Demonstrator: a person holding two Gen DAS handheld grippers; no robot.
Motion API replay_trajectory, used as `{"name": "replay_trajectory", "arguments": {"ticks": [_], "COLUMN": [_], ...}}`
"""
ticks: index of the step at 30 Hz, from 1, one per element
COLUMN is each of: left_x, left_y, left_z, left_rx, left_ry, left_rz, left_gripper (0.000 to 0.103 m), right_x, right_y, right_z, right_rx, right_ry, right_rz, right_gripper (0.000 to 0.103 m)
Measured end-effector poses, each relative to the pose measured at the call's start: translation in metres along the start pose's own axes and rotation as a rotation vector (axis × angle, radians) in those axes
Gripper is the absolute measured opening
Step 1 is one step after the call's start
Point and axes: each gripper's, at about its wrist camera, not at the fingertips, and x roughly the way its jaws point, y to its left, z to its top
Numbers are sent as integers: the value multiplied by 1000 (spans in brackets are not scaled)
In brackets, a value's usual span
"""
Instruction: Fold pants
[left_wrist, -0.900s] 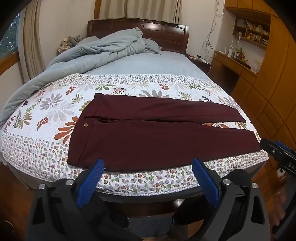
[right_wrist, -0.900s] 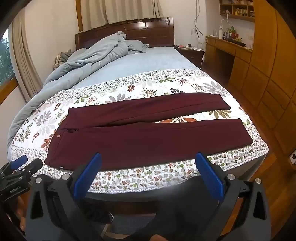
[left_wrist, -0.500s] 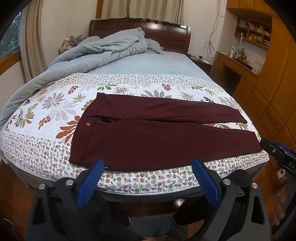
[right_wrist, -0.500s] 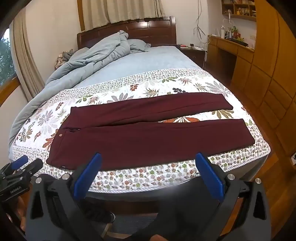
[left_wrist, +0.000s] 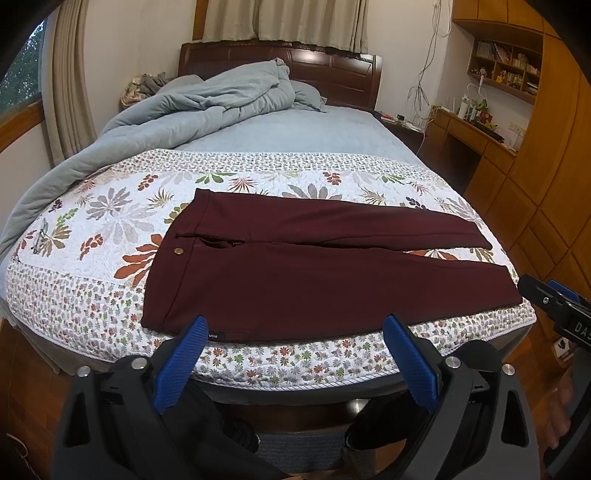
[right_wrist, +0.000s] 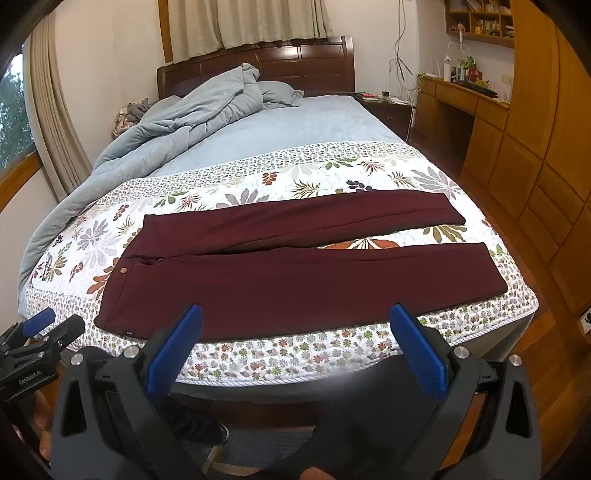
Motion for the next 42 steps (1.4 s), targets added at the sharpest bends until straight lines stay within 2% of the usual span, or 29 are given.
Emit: {"name": "replay_trajectory", "arguments": {"ticks": [42], "left_x": [4], "left_y": [-3], "left_z": [-4], "left_rx": [4], "left_ry": [11], "left_rz": [0], "left_gripper": [96], "right_x": [12], "right_y": [-5], "right_z": [-8], "right_rx": [11], "right_ry": [32], "right_rz": [1], "right_gripper": [101]}}
